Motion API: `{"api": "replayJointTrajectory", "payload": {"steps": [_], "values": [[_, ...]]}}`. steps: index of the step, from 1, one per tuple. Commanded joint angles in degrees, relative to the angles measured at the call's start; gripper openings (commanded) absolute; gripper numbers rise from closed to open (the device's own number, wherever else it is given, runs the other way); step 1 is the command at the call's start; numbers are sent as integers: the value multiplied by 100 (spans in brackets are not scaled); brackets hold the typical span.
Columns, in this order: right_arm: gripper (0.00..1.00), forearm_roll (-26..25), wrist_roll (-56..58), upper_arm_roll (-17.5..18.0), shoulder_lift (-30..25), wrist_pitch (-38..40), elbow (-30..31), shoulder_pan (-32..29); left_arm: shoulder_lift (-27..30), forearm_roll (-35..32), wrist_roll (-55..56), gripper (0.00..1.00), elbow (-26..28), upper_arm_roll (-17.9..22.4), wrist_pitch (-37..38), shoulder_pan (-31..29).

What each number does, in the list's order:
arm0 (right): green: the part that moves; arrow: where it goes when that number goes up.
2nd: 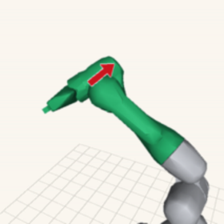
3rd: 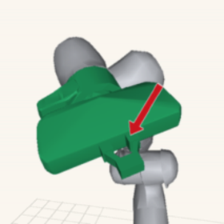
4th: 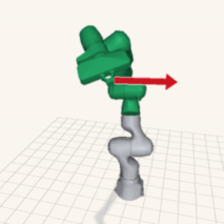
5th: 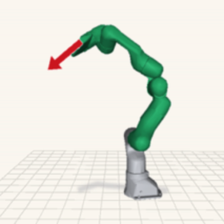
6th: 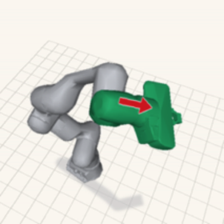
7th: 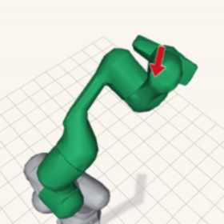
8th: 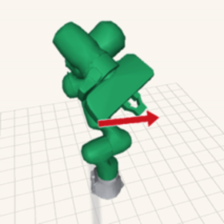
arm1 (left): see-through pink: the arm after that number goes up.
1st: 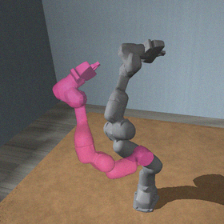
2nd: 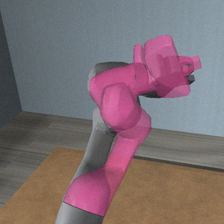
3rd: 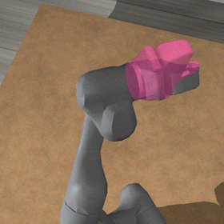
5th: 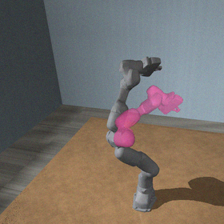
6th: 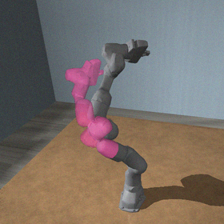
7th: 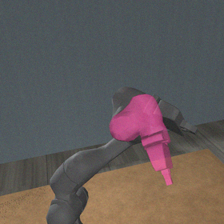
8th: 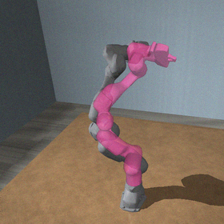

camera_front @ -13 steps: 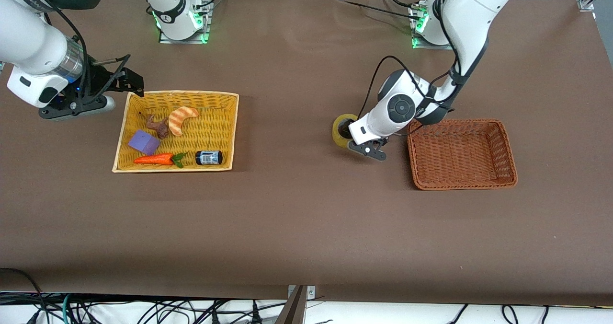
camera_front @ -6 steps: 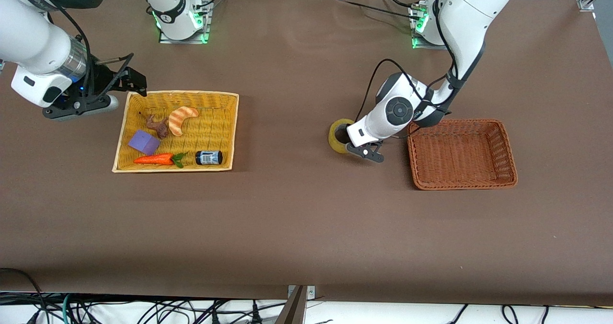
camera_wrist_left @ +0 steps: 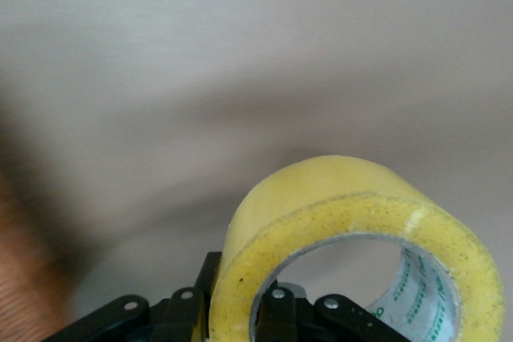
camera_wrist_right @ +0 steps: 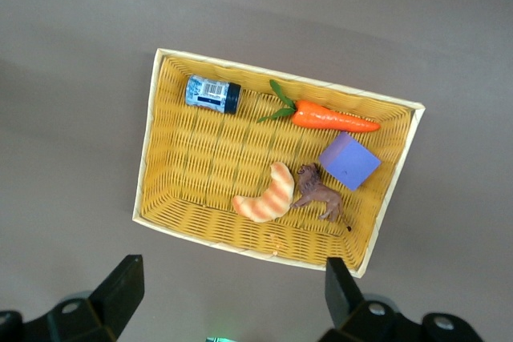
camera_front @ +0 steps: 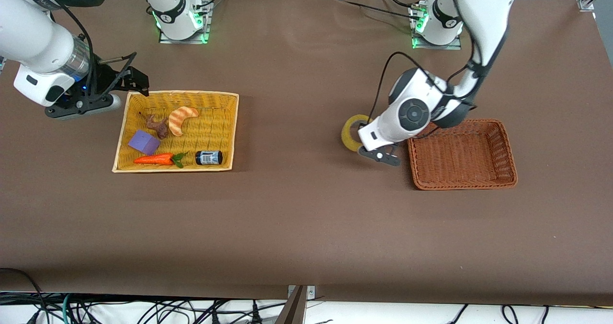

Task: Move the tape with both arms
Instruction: 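Grasp the tape roll with the left gripper and carry it over the basket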

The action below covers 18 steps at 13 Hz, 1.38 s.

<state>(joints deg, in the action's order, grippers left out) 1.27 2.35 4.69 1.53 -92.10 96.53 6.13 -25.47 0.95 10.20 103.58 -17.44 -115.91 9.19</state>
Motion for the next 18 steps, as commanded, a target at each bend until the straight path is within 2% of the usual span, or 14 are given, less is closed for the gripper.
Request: {"api": "replayJointTrajectory", "payload": {"steps": [1, 3, 5, 7, 10, 11, 12, 15, 18], "values": [[100, 84, -86, -3, -39, 43, -274, 20, 174, -451, -70, 0, -899, 512, 1479, 13], [100, 154, -86, -21, 40, 34, -364, -6, 131, -1295, -342, 0, -876, 567, 1642, -258], [100, 93, -51, -39, 171, -10, -398, -33, -97, -1422, -894, 0, -866, 566, 1511, -819], [100, 49, -59, -56, 198, -10, -399, -42, -422, -1422, -1781, 0, -675, 558, 845, -1391], [100, -144, -59, -74, 172, 51, -390, -68, -494, -1422, -2057, 0, 45, 558, -148, -1657], [100, -144, -59, -74, 172, 60, -390, -68, -494, -1422, -2057, 9, 204, 558, -369, -1657], [100, -153, -59, -74, 181, 43, -390, -77, -494, -1422, -2057, 99, 206, 558, -380, -1657], [100, -136, -59, -39, 320, -10, -398, -252, -179, -1247, -2057, 100, 110, 461, 32, -1657], [100, -109, -42, 58, 330, 16, -399, -464, 619, -877, -2048, 100, 57, 382, 374, -1649]]}}
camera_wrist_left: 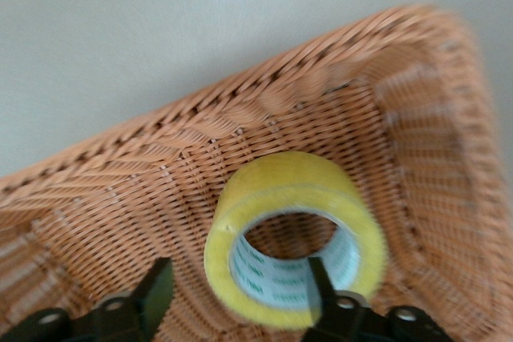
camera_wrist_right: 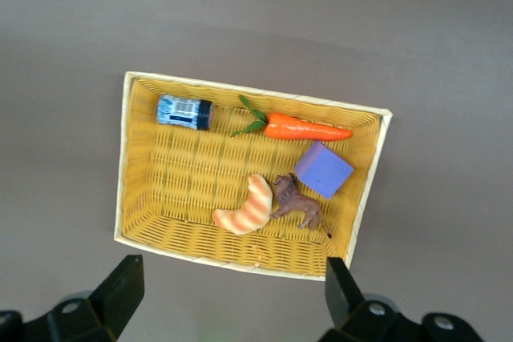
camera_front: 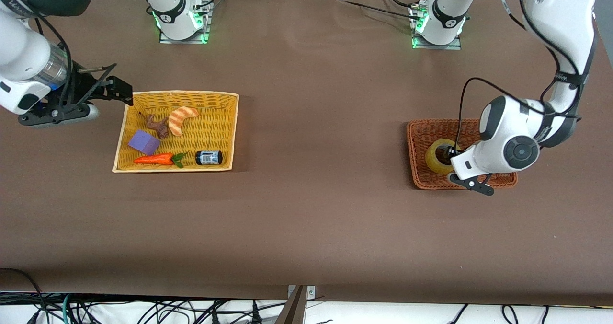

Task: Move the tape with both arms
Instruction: 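Release the tape into the basket and raise the left gripper away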

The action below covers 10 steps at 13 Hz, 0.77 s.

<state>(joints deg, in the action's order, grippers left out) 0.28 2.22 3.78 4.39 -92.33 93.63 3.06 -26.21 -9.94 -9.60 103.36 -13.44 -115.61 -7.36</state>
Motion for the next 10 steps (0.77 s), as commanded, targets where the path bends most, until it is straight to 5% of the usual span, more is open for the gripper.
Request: {"api": "replayJointTrajectory", "payload": {"steps": [1, 6, 10], "values": [[100, -36, -46, 158, 35, 22, -117, -131, 957, 290, -68, 100, -34, -18, 529, 15], [100, -89, 7, 158, 9, 56, -135, -78, 1601, 500, 28, 100, -1729, 25, 2172, 120], [100, -72, -11, 149, 18, 30, -135, -78, 2338, 1073, 818, 100, -1215, 954, 2166, 768]]}}
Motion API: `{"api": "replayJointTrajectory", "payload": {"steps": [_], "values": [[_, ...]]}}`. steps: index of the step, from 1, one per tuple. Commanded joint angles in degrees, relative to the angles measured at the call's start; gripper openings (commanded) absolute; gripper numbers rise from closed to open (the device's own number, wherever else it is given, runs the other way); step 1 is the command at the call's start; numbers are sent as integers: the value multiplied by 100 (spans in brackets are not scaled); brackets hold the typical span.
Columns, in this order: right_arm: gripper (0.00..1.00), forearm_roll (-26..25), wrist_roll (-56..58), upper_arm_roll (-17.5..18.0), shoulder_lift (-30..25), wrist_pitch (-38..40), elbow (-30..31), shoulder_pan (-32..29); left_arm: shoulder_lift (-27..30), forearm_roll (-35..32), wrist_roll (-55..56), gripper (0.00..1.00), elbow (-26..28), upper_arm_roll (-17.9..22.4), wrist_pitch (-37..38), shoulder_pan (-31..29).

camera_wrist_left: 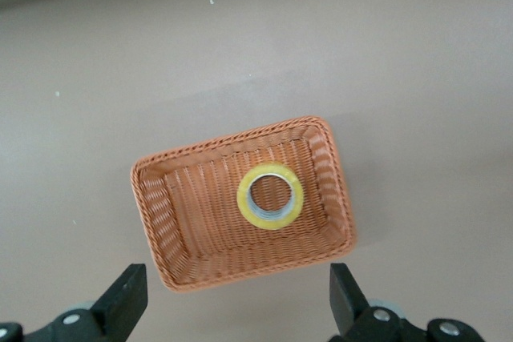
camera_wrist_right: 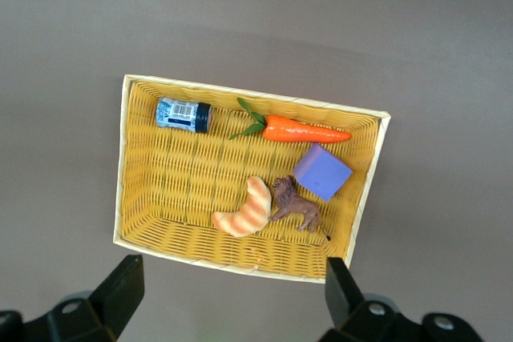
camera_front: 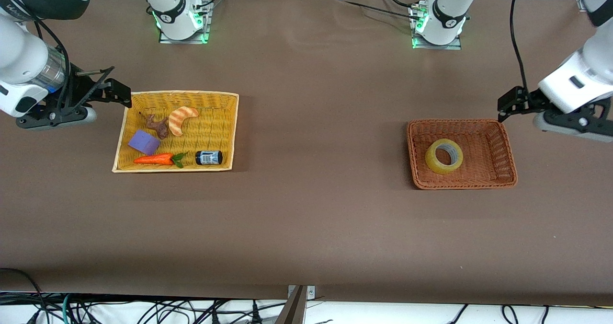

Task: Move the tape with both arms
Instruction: 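Release the tape into the basket and raise the left gripper away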

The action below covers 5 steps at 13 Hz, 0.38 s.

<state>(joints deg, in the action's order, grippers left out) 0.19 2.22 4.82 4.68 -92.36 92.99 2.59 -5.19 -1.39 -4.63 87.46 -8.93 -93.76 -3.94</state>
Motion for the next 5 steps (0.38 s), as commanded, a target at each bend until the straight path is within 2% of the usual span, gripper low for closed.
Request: {"api": "replayJointTrajectory", "payload": {"steps": [1, 3, 5], "values": [[100, -72, -11, 54, -19, 34, -70, -31, 324, 218, 331, 100, 534, 680, -71, 560], [100, -54, -11, 63, -19, 60, -70, -39, 422, 227, 340, 100, 816, 691, -89, 579], [100, -63, -2, 63, -10, 69, -79, -48, 431, 227, 348, 100, 817, 708, -81, 596]]}}
